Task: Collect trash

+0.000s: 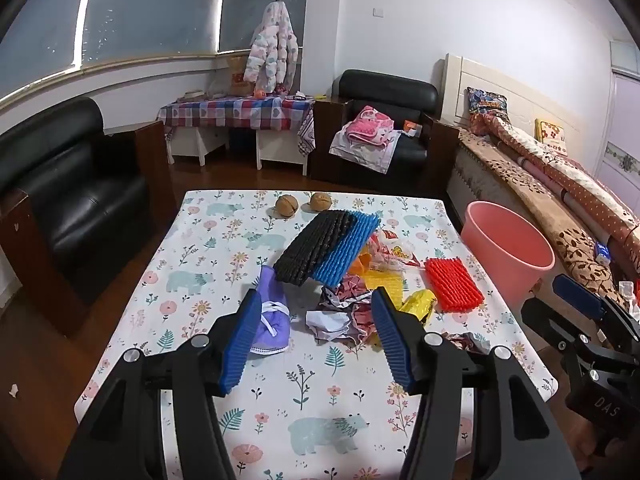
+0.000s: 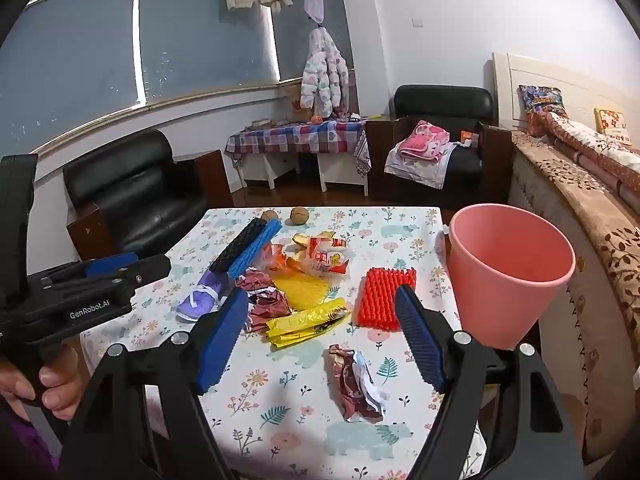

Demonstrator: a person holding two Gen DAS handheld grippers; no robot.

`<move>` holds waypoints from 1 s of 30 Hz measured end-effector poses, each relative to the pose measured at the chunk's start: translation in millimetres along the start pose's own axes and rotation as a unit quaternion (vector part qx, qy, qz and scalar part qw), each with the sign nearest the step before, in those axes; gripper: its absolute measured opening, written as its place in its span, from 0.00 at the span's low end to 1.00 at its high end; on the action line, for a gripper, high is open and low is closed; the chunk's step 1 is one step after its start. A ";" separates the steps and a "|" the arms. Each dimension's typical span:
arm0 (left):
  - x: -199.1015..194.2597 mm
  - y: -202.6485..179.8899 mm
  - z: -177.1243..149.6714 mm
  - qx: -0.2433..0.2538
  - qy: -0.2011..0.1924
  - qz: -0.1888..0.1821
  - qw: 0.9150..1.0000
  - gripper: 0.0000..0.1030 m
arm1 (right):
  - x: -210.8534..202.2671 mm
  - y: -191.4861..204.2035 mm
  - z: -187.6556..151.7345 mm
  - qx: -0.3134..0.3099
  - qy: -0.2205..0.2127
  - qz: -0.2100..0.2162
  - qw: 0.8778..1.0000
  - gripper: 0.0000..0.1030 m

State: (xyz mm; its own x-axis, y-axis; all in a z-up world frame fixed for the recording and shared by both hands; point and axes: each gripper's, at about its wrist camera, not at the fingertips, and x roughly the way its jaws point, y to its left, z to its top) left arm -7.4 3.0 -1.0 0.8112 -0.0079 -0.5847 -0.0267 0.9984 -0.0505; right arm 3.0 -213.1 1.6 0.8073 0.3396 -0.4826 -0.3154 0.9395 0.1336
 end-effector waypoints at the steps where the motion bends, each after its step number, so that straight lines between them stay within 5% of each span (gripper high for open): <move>1: 0.1 0.3 0.3 -0.001 0.000 0.000 1.000 0.55 | 0.5 0.8 -0.1 0.000 0.000 -0.001 1.000 0.74; 30: -5.0 3.5 0.0 -0.004 -0.003 -0.001 1.000 0.55 | -6.0 5.3 4.8 -0.009 -0.008 -0.002 1.000 0.74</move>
State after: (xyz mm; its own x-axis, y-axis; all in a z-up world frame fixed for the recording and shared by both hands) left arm -11.6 6.6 1.8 0.8145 -0.0101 -0.5801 -0.0295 0.9978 -0.0589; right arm -1.1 -210.0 9.3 0.8166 0.3358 -0.4695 -0.3198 0.9403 0.1163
